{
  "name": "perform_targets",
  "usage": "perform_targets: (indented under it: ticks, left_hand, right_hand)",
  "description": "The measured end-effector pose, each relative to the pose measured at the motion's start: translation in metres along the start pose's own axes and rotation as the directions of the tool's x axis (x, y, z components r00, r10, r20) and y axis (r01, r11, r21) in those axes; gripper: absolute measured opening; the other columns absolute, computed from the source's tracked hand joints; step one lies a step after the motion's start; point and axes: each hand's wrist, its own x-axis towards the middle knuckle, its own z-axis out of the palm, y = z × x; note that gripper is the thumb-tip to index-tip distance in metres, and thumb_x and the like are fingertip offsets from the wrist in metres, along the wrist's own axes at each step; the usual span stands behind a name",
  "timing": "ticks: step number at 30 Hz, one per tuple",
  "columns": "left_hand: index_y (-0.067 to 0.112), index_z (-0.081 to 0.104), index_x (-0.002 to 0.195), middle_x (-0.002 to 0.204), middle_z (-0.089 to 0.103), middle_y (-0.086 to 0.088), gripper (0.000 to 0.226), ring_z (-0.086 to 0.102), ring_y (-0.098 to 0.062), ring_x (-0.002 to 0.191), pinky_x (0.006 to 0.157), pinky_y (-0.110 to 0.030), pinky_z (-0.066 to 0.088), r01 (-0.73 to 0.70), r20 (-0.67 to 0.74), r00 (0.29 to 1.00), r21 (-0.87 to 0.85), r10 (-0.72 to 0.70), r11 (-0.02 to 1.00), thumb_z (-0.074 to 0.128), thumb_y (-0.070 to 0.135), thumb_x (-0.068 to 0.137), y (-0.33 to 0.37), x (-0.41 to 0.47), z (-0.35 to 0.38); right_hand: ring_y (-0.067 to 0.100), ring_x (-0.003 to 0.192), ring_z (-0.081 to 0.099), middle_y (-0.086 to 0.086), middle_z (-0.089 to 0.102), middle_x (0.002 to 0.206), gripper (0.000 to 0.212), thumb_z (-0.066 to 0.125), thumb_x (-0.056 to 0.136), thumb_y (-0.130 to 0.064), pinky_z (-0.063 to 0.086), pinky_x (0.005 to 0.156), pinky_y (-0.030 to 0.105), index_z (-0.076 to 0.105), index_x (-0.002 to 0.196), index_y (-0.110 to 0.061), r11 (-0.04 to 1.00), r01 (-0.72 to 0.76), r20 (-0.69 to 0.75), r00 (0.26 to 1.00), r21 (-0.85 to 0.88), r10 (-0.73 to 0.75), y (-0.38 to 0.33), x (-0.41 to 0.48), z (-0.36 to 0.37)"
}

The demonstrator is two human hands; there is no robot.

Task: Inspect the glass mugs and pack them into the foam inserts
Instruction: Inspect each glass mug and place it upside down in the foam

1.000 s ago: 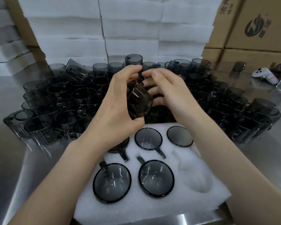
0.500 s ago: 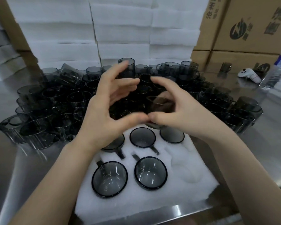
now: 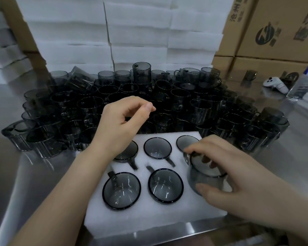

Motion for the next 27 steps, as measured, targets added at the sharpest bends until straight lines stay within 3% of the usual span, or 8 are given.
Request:
perform_targets:
  ticks: [3, 9, 13, 16, 18, 20, 24, 27]
  left_hand:
    - [0.018, 0.072, 0.088, 0.083, 0.070, 0.004, 0.022, 0.066, -0.017, 0.081, 0.077, -0.033, 0.053, 0.012, 0.009, 1.000, 0.000, -0.012, 1.000, 0.054, 0.029, 0.092, 0.001, 0.000, 0.000]
    - [0.018, 0.073, 0.087, 0.081, 0.070, 0.007, 0.023, 0.066, -0.014, 0.080, 0.072, -0.019, 0.051, 0.034, 0.031, 0.999, 0.003, -0.034, 0.999, 0.052, 0.027, 0.092, 0.000, 0.000, -0.001]
    - [0.020, 0.073, 0.086, 0.077, 0.069, 0.012, 0.022, 0.066, -0.010, 0.078, 0.069, -0.011, 0.046, 0.047, 0.042, 0.998, 0.010, -0.047, 0.999, 0.053, 0.028, 0.091, 0.000, -0.001, 0.000]
    - [0.019, 0.073, 0.084, 0.079, 0.071, 0.005, 0.024, 0.067, -0.017, 0.077, 0.071, -0.024, 0.052, 0.064, 0.045, 0.997, 0.003, -0.064, 0.998, 0.053, 0.030, 0.091, 0.001, -0.001, 0.000]
    - [0.018, 0.073, 0.084, 0.079, 0.071, 0.000, 0.025, 0.066, -0.023, 0.077, 0.073, -0.033, 0.051, 0.077, 0.050, 0.996, 0.007, -0.077, 0.997, 0.053, 0.031, 0.091, 0.001, 0.000, 0.001]
    - [0.019, 0.073, 0.083, 0.079, 0.071, -0.002, 0.024, 0.065, -0.025, 0.076, 0.073, -0.036, 0.050, 0.086, 0.057, 0.995, 0.016, -0.087, 0.996, 0.053, 0.032, 0.090, 0.000, 0.000, 0.001]
    - [0.018, 0.073, 0.083, 0.079, 0.071, 0.001, 0.020, 0.066, -0.019, 0.075, 0.072, -0.037, 0.050, 0.084, 0.081, 0.993, 0.067, -0.089, 0.994, 0.057, 0.024, 0.094, 0.002, -0.001, 0.000]
    - [0.017, 0.074, 0.085, 0.080, 0.072, 0.007, 0.018, 0.067, -0.014, 0.078, 0.073, -0.035, 0.052, 0.045, 0.060, 0.997, 0.152, -0.054, 0.987, 0.058, 0.019, 0.095, 0.011, -0.003, -0.006]
  right_hand:
    - [0.005, 0.120, 0.046, -0.026, 0.044, 0.123, 0.054, 0.062, 0.072, -0.043, 0.035, 0.091, 0.009, 0.050, 0.124, -0.043, 0.998, 0.056, -0.008, 0.998, -0.009, -0.056, 0.008, 0.001, 0.005]
    - [0.014, 0.137, 0.031, -0.024, 0.039, 0.137, 0.053, 0.061, 0.077, -0.041, 0.032, 0.105, 0.028, 0.046, 0.127, -0.046, 0.995, 0.050, 0.075, 0.996, 0.091, -0.057, 0.013, -0.004, 0.003]
    - [0.009, 0.144, 0.013, -0.035, 0.019, 0.148, 0.048, 0.039, 0.089, -0.063, 0.017, 0.109, 0.030, 0.044, 0.133, -0.045, 0.997, 0.056, 0.095, 0.994, -0.057, -0.050, 0.008, -0.005, 0.002]
    - [-0.002, 0.145, -0.014, -0.039, -0.012, 0.152, 0.067, 0.005, 0.086, -0.076, -0.007, 0.114, 0.024, 0.015, 0.148, -0.053, 0.970, 0.026, 0.160, 0.987, -0.244, 0.013, 0.006, -0.009, 0.008]
    - [-0.005, 0.138, -0.033, -0.038, -0.032, 0.147, 0.065, -0.005, 0.079, -0.076, -0.018, 0.115, 0.028, -0.011, 0.142, -0.060, 0.943, -0.014, 0.221, 0.971, -0.334, 0.093, 0.005, -0.012, 0.012]
    - [-0.006, 0.133, -0.040, -0.036, -0.041, 0.143, 0.063, -0.011, 0.076, -0.075, -0.022, 0.115, 0.033, -0.023, 0.137, -0.062, 0.917, -0.009, 0.259, 0.958, -0.398, 0.122, 0.004, -0.010, 0.011]
    - [-0.006, 0.134, -0.040, -0.036, -0.040, 0.143, 0.067, -0.005, 0.076, -0.080, -0.016, 0.116, 0.031, -0.019, 0.139, -0.062, 0.940, 0.023, 0.297, 0.951, -0.341, 0.084, 0.009, -0.006, 0.005]
    - [-0.013, 0.141, -0.013, -0.041, -0.012, 0.151, 0.067, 0.018, 0.078, -0.088, 0.009, 0.113, 0.020, 0.006, 0.141, -0.068, 0.997, -0.072, 0.153, 0.985, -0.027, 0.076, 0.014, -0.009, 0.001]
